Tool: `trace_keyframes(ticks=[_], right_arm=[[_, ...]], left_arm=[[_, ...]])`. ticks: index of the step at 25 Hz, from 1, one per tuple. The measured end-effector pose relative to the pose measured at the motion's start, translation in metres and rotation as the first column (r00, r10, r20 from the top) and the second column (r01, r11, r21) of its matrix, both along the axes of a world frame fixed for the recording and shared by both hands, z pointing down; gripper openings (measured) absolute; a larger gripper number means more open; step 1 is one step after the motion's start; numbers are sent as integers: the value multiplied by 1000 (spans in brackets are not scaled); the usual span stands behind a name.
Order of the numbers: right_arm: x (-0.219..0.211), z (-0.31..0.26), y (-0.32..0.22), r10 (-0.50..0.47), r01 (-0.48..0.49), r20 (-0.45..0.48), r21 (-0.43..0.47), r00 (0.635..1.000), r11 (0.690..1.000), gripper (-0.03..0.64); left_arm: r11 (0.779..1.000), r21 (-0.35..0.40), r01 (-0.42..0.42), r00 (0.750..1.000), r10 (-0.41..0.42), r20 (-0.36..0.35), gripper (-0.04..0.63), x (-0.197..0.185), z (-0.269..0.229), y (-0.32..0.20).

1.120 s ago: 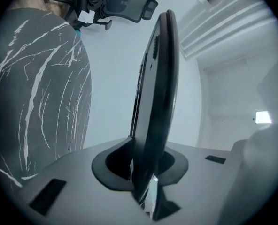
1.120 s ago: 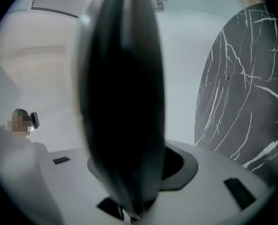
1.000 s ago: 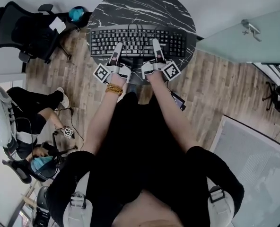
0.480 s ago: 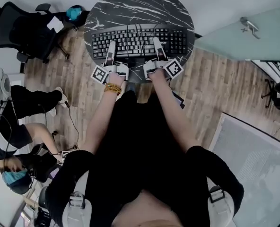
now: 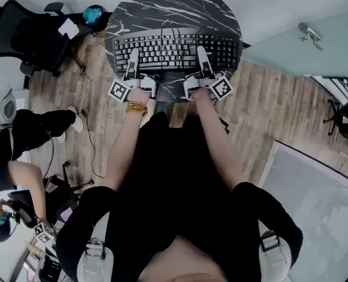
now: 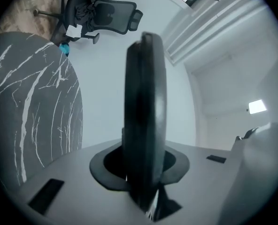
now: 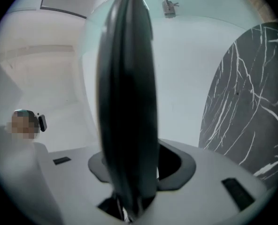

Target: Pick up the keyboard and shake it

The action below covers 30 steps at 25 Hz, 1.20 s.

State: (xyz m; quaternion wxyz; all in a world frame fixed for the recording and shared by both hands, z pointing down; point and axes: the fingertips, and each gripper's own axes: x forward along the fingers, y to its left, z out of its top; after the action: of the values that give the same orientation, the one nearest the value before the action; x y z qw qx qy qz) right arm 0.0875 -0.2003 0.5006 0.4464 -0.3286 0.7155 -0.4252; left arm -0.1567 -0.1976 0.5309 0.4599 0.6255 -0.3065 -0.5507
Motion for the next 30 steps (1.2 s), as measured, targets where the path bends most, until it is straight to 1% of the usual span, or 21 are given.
trace_keyframes(ticks=[2, 4, 5, 6, 7, 8, 10, 11, 12, 14, 15, 16, 18, 19, 20, 22, 23, 25, 26, 28, 30], right_arm=[[13, -5, 2, 6, -5, -45, 15, 999, 1000, 158], [17, -5, 4, -15, 17, -105, 18, 994, 1000, 162], [19, -3, 4, -21, 22, -109, 7, 994, 1000, 173], [23, -2, 4, -20, 20, -84, -6, 996, 1000, 159], [27, -2, 2, -16, 15, -43, -15, 999, 1000, 141], [31, -3, 1, -12, 12, -12, -19, 1000, 1000, 138], [36, -5, -2, -20, 20, 2, -20, 1000, 1000, 138], [36, -7, -2, -31, 31, 1, -21, 1000, 999, 138], [35, -8, -2, -46, 46, 3, -22, 999, 999, 140], [34, -13, -1, -77, 77, 8, -25, 997, 997, 138], [33, -15, -1, -93, 93, 6, -24, 996, 995, 138], [31, -18, -1, -112, 112, 1, -21, 994, 993, 138], [27, -26, 0, -154, 154, -15, -8, 988, 988, 140], [26, -31, 1, -173, 174, -35, 6, 984, 985, 144], [27, -35, 2, -184, 186, -66, 25, 981, 982, 150], [36, -41, 3, -163, 173, -131, 64, 978, 983, 166], [43, -42, 4, -142, 155, -146, 82, 979, 985, 179], [56, -45, 5, -122, 140, -159, 107, 980, 984, 166], [59, -45, 7, -130, 150, -174, 110, 976, 983, 169], [59, -43, 12, -174, 201, -226, 103, 959, 974, 170], [58, -42, 18, -246, 282, -263, 108, 933, 953, 180]], left_arm=[[999, 26, -20, 999, 19, 29, 108, -2, -5, 2], [995, 73, -67, 996, 62, 72, 142, -4, -13, 5], [991, 99, -93, 993, 84, 89, 168, -5, -18, 6], [987, 120, -107, 991, 95, 96, 188, -7, -22, 7], [986, 132, -101, 992, 89, 94, 200, -13, -25, 7], [988, 132, -76, 994, 65, 85, 204, -24, -25, 5], [993, 113, -30, 996, 20, 87, 218, -49, -22, 1], [993, 110, -37, 995, 27, 97, 219, -56, -22, 0], [991, 115, -67, 993, 55, 107, 216, -59, -24, 3], [978, 128, -162, 980, 144, 140, 180, -57, -29, 10], [969, 120, -214, 966, 192, 170, 129, -56, -29, 13], [959, 106, -263, 949, 237, 206, 100, -55, -28, 16], [939, 85, -332, 918, 301, 256, 100, -52, -30, 22], [934, 87, -348, 912, 315, 262, 98, -51, -34, 25], [930, 98, -353, 912, 319, 256, 95, -50, -38, 26], [929, 134, -346, 922, 310, 232, 92, -52, -44, 26], [928, 144, -343, 925, 307, 224, 92, -54, -44, 26], [927, 136, -350, 924, 318, 214, 92, -58, -40, 24], [925, 127, -358, 921, 327, 211, 92, -59, -39, 23], [924, 108, -367, 916, 339, 213, 92, -60, -38, 22], [927, 105, -361, 917, 332, 219, 92, -63, -40, 19]])
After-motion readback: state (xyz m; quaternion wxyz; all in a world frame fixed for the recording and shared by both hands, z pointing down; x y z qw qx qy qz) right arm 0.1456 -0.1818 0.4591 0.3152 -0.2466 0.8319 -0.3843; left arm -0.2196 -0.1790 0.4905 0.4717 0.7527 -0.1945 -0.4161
